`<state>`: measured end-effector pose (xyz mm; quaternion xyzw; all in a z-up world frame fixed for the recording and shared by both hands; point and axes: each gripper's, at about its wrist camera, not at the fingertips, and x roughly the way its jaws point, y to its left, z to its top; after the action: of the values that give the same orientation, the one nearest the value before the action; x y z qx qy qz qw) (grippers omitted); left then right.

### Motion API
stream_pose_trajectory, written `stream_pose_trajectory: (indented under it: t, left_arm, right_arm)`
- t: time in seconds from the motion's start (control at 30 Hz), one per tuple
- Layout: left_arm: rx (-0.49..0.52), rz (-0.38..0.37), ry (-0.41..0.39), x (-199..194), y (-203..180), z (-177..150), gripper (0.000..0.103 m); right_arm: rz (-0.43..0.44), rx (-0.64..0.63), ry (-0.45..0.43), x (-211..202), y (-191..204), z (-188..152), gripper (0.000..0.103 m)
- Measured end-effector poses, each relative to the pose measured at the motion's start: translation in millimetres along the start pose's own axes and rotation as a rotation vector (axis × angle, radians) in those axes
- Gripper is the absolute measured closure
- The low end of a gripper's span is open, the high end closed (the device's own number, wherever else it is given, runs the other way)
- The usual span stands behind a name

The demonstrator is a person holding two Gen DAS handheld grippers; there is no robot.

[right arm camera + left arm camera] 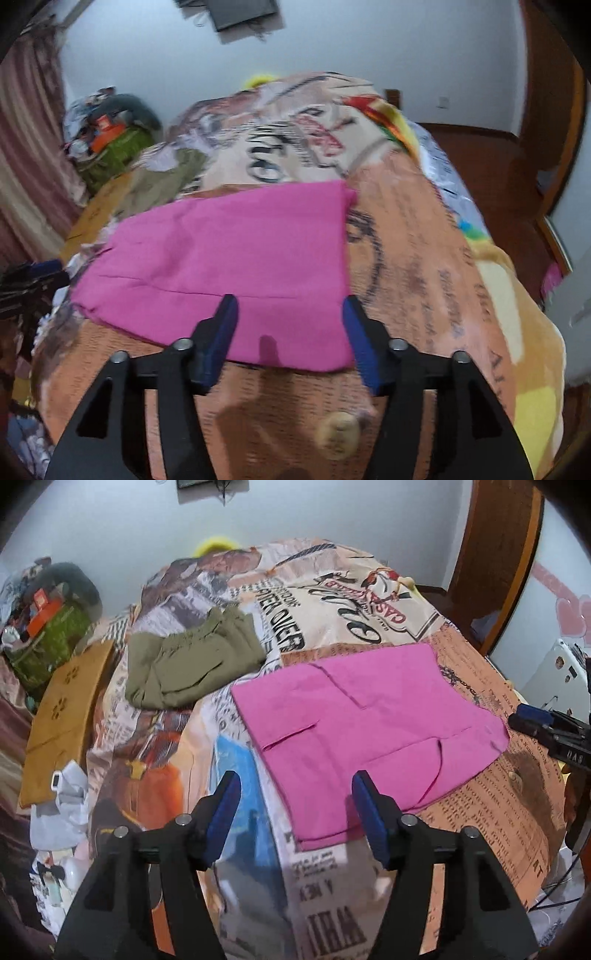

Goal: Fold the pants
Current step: 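Move the left gripper toward the folded pink pants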

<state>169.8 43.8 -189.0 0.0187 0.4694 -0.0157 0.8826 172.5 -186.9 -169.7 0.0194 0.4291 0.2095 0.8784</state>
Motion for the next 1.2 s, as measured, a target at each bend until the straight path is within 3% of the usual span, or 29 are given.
stream_pose_trajectory:
  t: [0.1,0.23,0.33,0.43,0.6,0.83,1.0,1.2]
  left_arm:
    - [0.029,-0.012,0.034,13.1,-10.1,-2.9,0.038]
    - [0.052,-0.002,0.076,34.2,-14.6,-14.8,0.034]
    - [0.037,-0.015,0.071,31.2,-9.0,-12.2,0.032]
    - [0.02,-0.027,0.057,24.2,-1.1,-4.9,0.032]
    - [-0.003,0.038,0.0,18.5,19.1,19.6,0.03]
    - [-0.072,0.085,-0.018,34.9,54.9,57.4,0.03]
    - [-0.101,0.081,0.006,59.7,70.1,72.9,0.029]
    - [-0.146,0.037,0.09,104.2,79.4,81.2,0.029]
  right_arm:
    - [0.015,-0.029,0.052,19.2,10.5,-5.6,0.04]
    - [0.057,0.029,0.158,45.2,5.6,-18.6,0.041]
    - [0.084,0.072,0.164,40.0,-4.5,-18.5,0.04]
    - [0.065,0.07,0.135,29.6,-9.9,-10.7,0.04]
    - [0.041,0.049,0.08,21.0,-14.9,9.2,0.04]
    - [0.0,0.016,0.04,31.4,-26.0,40.9,0.038]
    - [-0.019,0.001,0.033,53.8,-36.8,62.5,0.038]
    - [-0.038,0.006,0.024,88.8,-53.5,87.0,0.038]
